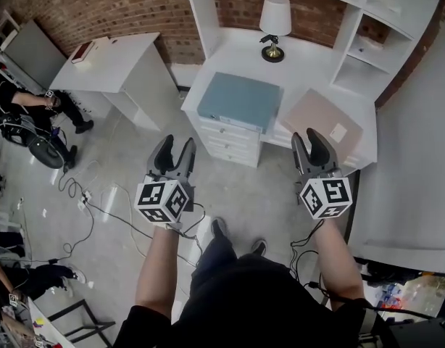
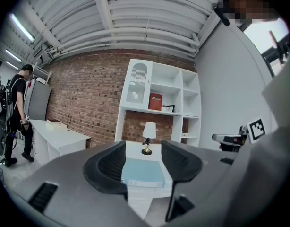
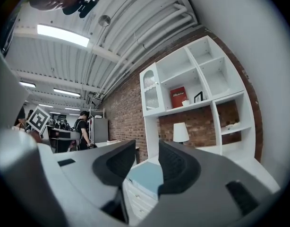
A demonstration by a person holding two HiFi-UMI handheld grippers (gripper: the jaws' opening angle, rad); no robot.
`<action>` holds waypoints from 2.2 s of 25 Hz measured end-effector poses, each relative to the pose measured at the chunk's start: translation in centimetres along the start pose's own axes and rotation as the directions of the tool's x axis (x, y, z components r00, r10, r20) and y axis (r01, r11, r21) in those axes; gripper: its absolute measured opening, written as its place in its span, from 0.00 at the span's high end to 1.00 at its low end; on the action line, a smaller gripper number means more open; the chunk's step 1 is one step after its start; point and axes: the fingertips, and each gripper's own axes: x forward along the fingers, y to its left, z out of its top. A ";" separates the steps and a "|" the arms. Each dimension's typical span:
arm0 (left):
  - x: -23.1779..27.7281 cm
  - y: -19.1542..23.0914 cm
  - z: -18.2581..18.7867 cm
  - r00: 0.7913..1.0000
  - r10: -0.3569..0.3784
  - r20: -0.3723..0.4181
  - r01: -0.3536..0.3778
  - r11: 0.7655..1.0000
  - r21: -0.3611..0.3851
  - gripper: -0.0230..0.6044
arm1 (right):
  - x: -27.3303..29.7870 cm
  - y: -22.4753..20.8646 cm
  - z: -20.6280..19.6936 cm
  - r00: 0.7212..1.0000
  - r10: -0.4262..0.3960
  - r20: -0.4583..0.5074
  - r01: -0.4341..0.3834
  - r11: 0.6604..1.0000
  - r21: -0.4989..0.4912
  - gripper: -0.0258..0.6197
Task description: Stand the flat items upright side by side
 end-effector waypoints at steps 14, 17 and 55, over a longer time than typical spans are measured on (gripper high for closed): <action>11.7 9.0 -5.7 0.976 -0.121 -0.179 0.108 0.991 -0.080 0.57 | 9.6 -1.0 -5.5 0.978 -0.076 -0.192 0.079 0.997 0.011 0.70; 14.7 11.3 -6.1 0.965 -0.163 -0.203 0.146 0.985 -0.096 0.56 | 12.1 -1.4 -6.4 0.966 -0.129 -0.223 0.138 0.990 0.028 0.69; 34.5 16.1 -22.7 0.748 -0.302 -0.591 0.187 0.950 -0.248 0.46 | 24.7 -9.7 -27.8 0.809 -0.154 -0.567 0.389 0.864 0.321 0.48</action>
